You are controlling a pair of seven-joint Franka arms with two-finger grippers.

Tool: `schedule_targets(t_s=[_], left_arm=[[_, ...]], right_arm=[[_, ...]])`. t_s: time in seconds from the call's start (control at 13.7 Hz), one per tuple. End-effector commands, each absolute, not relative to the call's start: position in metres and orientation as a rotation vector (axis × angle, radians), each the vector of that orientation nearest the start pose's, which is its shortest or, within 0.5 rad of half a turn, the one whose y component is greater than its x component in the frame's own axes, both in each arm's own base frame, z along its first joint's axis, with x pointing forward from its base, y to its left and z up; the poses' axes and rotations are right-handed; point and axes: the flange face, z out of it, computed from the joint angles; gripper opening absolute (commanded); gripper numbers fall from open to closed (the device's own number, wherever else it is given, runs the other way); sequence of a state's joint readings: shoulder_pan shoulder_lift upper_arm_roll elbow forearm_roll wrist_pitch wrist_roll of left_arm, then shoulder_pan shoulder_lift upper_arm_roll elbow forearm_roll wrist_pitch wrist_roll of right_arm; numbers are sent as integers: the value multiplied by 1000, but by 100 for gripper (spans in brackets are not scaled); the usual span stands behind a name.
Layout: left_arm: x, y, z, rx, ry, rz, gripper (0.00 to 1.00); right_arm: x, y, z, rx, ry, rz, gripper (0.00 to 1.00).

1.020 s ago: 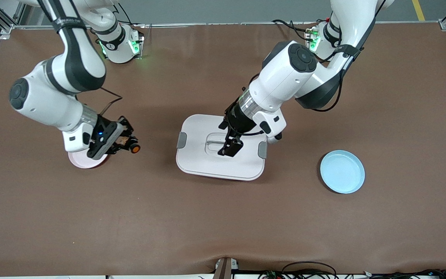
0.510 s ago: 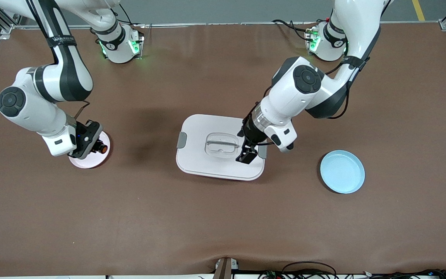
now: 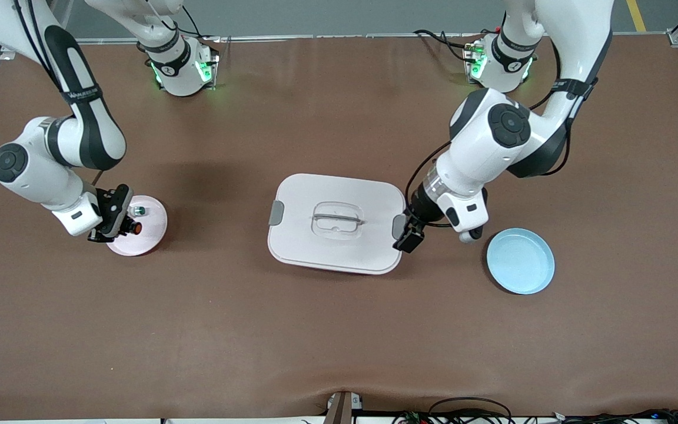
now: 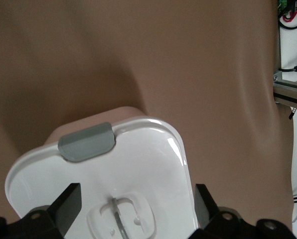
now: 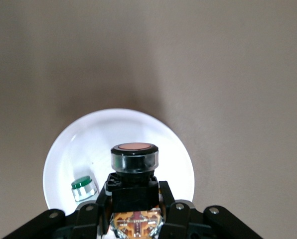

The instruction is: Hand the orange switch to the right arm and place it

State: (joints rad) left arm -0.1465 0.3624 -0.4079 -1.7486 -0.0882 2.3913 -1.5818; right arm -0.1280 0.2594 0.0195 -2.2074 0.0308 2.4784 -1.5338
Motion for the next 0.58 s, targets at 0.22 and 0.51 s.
schedule_targets(t_s=[0.22,0.51], left_arm=[[570,-302,397,-3168,-1196,-182,100],[576,-269,398,-3189,-1047,-214,100]], right_arm=[[548,-65,233,-2273,-2112,13,0],[544,-79,212,-2289,-2106,0,0]])
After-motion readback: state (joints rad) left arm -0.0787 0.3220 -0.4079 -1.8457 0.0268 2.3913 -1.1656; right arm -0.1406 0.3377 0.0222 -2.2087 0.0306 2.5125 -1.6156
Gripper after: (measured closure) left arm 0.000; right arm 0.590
